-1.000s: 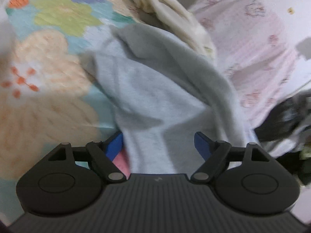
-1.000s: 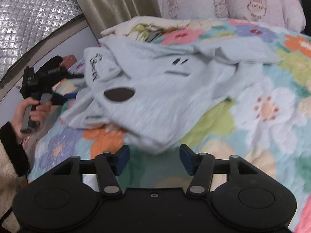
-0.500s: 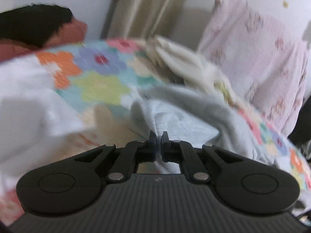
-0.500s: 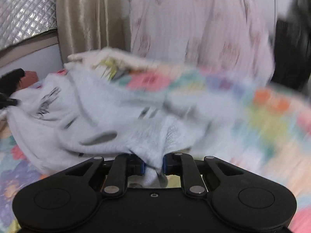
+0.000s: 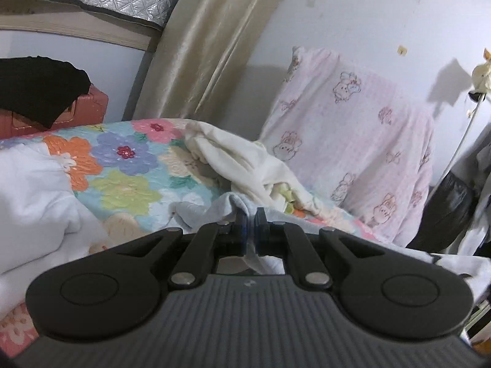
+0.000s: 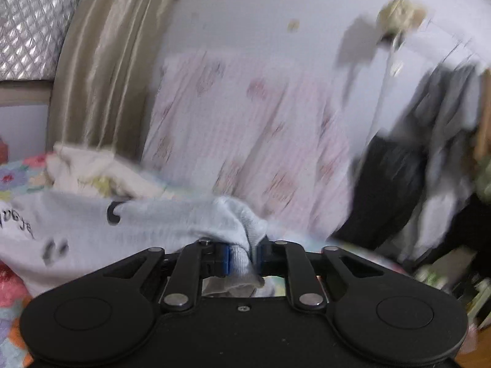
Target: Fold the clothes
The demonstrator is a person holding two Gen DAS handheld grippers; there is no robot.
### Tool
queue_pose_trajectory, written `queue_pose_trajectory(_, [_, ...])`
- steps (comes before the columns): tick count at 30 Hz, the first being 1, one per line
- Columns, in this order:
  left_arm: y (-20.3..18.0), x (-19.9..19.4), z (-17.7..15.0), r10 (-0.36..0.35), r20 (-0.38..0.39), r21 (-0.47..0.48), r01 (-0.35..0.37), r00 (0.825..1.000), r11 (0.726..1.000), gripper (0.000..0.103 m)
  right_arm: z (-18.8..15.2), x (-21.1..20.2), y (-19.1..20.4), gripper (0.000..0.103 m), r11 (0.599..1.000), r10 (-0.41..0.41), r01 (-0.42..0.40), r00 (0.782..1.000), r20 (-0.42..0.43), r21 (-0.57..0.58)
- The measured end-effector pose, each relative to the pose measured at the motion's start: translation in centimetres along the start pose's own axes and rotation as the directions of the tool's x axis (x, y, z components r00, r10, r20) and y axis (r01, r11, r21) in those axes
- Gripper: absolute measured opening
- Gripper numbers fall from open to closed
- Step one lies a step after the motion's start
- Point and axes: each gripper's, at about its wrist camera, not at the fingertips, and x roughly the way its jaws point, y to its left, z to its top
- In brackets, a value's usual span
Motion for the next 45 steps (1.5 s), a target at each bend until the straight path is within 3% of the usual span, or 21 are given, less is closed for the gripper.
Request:
queue_pose_trajectory(2, [0.7, 1.3, -0.9, 0.023, -0.045, -0.003, -0.024, 0.999, 1.000, 0.004, -1.9, 4.0, -1.3, 0.032, 0.996, 0.044, -0.034, 0.991, -0.130, 0.077])
queue_pose_trajectory(4, [1.9, 2.6, -2.0, 0.025, -0.109, -0.054, -0.031, 0.994, 0.998, 0.004, -4.2, 7.6, -2.1, 0.032, 0.981, 0.104, -0.053, 0.957, -0.272, 0.188])
queue_pose_trajectory(5, [2.4, 3.1, -2.2, 0.026, -0.130, -0.068, -0.036, 0.991, 0.997, 0.004, -5.5, 8.0, -2.0, 0.032, 0.969, 0.137, -0.069, 0.949, -0.285, 0.236])
queue_pose_trajectory(8, [3.2, 3.8, -2.5, 0.078, -0.141, -0.043, -0.085, 0.987, 0.995, 0.004, -8.9, 8.1, -1.5, 0.032, 0.935, 0.214, -0.110, 0.933, -0.288, 0.337])
queue_pose_trajectory(15, [3.0, 3.6, -2.3, 0.092, -0.108, -0.044, -0.097, 0.990, 0.994, 0.004, -14.1, 4.1, -0.2, 0.051, 0.877, 0.331, -0.206, 0.914, -0.236, 0.435])
queue_pose_trajectory(20, [2.2, 3.3, -2.1, 0.092, -0.078, -0.033, -0.095, 0.993, 0.995, 0.004, -14.9, 2.3, 1.6, 0.052, 0.823, 0.455, -0.324, 0.868, -0.199, 0.467])
queue_pose_trajectory(22, [1.8, 3.0, -2.0, 0.091, -0.068, -0.022, -0.093, 0.993, 0.995, 0.004, -14.2, 2.3, 3.1, 0.067, 0.806, 0.510, -0.389, 0.840, -0.188, 0.445])
queue_pose_trajectory(25, [1.1, 2.0, -1.8, 0.080, -0.035, -0.009, -0.081, 0.996, 0.997, 0.004, -13.2, 3.6, 5.6, 0.094, 0.808, 0.519, -0.403, 0.832, -0.195, 0.430])
queue_pose_trajectory(28, [-0.1, 0.0, -1.3, 0.063, 0.032, 0.009, -0.063, 0.998, 0.998, 0.004, -12.5, 5.7, 8.0, 0.094, 0.846, 0.467, -0.360, 0.857, -0.220, 0.393])
queue_pose_trajectory(29, [-0.7, -0.7, -1.0, 0.055, 0.055, 0.020, -0.056, 0.997, 0.998, 0.004, -12.4, 6.5, 8.7, 0.094, 0.860, 0.447, -0.345, 0.864, -0.232, 0.376])
queue_pose_trajectory(30, [-1.3, -1.4, -0.7, 0.050, 0.081, 0.039, -0.054, 0.995, 0.998, 0.004, -12.1, 6.7, 9.7, 0.082, 0.891, 0.409, -0.329, 0.881, -0.237, 0.314])
queue_pose_trajectory(31, [-1.8, -2.1, -0.5, 0.049, 0.104, 0.059, -0.055, 0.993, 0.997, 0.004, -11.8, 6.6, 10.8, 0.055, 0.916, 0.379, -0.326, 0.895, -0.237, 0.233])
queue_pose_trajectory(32, [-2.3, -2.7, -0.3, 0.048, 0.125, 0.077, -0.058, 0.991, 0.995, 0.004, -11.3, 5.9, 11.3, 0.039, 0.918, 0.381, -0.341, 0.899, -0.217, 0.200])
queue_pose_trajectory(33, [-2.6, -3.3, -0.2, 0.057, 0.145, 0.092, -0.071, 0.988, 0.993, 0.004, -10.8, 5.1, 11.8, 0.011, 0.917, 0.389, -0.358, 0.900, -0.195, 0.175])
queue_pose_trajectory(35, [-3.0, -4.3, 0.0, 0.087, 0.185, 0.114, -0.110, 0.979, 0.987, 0.004, -9.8, 2.9, 12.2, 0.010, 0.905, 0.420, -0.403, 0.896, -0.140, 0.137])
queue_pose_trajectory(36, [-3.1, -4.9, 0.1, 0.123, 0.215, 0.127, -0.153, 0.969, 0.980, 0.004, -9.4, 1.4, 12.3, 0.010, 0.879, 0.476, -0.468, 0.872, -0.111, 0.093])
queue_pose_trajectory(37, [-3.1, -5.6, 0.1, 0.187, 0.259, 0.142, -0.229, 0.948, 0.963, 0.004, -9.2, -0.1, 12.5, 0.010, 0.834, 0.551, -0.552, 0.828, -0.102, 0.025])
queue_pose_trajectory(40, [-2.5, -6.4, 0.0, 0.294, 0.279, 0.170, -0.348, 0.914, 0.922, 0.004, -9.5, -2.8, 12.9, 0.010, 0.708, 0.682, -0.706, 0.693, -0.234, -0.029])
queue_pose_trajectory(42, [-0.7, -5.8, -0.2, 0.322, 0.163, 0.119, -0.342, 0.933, 0.932, 0.004, -10.3, -4.7, 13.0, 0.010, 0.629, 0.743, -0.778, 0.603, -0.290, -0.006])
queue_pose_trajectory(44, [1.4, -4.7, -0.7, 0.335, 0.015, 0.057, -0.335, 0.942, 0.940, 0.004, -11.3, -7.0, 13.6, 0.010, 0.581, 0.766, -0.813, 0.559, -0.319, -0.030])
queue_pose_trajectory(45, [2.5, -3.9, -1.2, 0.348, -0.057, 0.040, -0.346, 0.936, 0.937, 0.004, -11.9, -8.1, 13.9, 0.010, 0.562, 0.771, -0.826, 0.544, -0.332, -0.047])
